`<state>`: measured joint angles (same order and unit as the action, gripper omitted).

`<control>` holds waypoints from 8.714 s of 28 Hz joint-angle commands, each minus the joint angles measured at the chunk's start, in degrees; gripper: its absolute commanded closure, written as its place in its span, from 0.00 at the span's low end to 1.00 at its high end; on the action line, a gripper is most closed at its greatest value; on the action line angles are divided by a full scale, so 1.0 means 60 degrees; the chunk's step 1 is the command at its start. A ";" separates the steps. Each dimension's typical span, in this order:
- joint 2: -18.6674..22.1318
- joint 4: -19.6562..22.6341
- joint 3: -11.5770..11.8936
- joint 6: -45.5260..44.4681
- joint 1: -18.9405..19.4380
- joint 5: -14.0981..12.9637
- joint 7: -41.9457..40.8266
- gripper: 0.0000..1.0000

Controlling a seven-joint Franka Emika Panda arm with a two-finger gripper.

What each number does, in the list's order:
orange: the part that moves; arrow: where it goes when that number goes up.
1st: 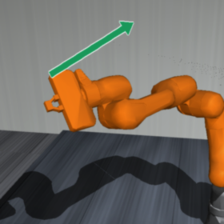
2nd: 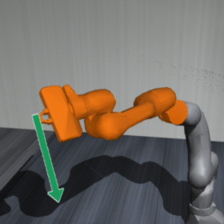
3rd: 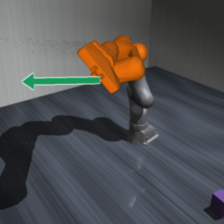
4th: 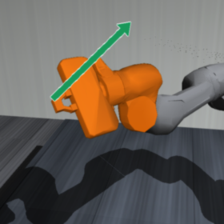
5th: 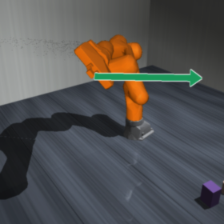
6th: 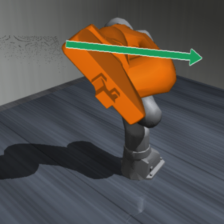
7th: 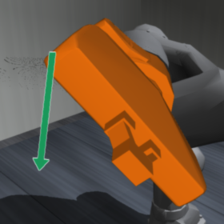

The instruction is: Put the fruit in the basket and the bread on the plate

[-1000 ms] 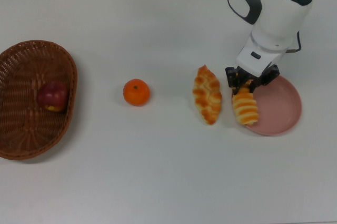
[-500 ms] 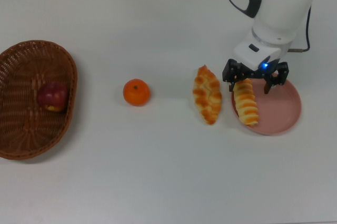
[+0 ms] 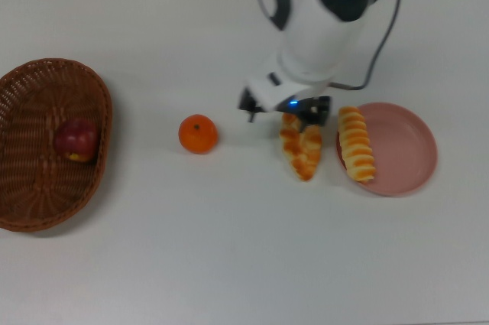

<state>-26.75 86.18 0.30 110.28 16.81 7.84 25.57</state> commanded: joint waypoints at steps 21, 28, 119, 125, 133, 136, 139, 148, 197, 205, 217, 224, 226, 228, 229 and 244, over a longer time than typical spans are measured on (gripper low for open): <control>-0.0362 0.0887 0.0271 -0.0069 -0.1088 0.0993 -0.1025 0.00; -0.0362 0.0974 0.0345 -0.0055 -0.1425 0.1300 -0.1025 0.09; 0.0152 0.0798 -0.1515 -0.0289 -0.1178 -0.0867 -0.1904 0.00; -0.0244 0.0799 -0.1516 -0.0055 -0.0635 -0.0677 -0.1875 0.00; -0.0435 0.0887 -0.1516 0.0311 -0.0415 -0.0325 -0.1846 0.00; -0.0435 0.0901 -0.1501 0.0370 -0.0415 -0.0325 -0.1831 0.07; -0.0449 0.0974 -0.1457 0.0575 -0.0444 -0.0310 -0.1845 0.35; -0.0449 0.1179 -0.1413 0.0634 -0.0605 -0.0310 -0.1933 1.00; -0.0332 0.0535 -0.1647 0.2480 0.1548 0.2605 0.2798 1.00; -0.0171 0.0550 -0.1662 0.2158 0.1592 0.2458 0.2769 0.00; 0.1657 -0.0065 -0.1530 0.0477 0.1199 -0.0528 0.2755 0.00; 0.2436 -0.0066 -0.1516 -0.1400 0.0188 -0.0779 0.1702 0.00; 0.2553 -0.0066 -0.1516 -0.1723 -0.0237 -0.0998 0.1088 0.00; 0.2772 -0.0066 -0.1516 -0.2148 -0.0910 -0.1320 0.0106 0.00; 0.2831 -0.0066 -0.1516 -0.2323 -0.1130 -0.1350 -0.0202 0.00; 0.4633 0.1369 -0.1501 -0.3673 -0.3710 -0.1219 -0.2490 0.00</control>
<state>-6.24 86.58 -8.57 87.79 -2.40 1.58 12.68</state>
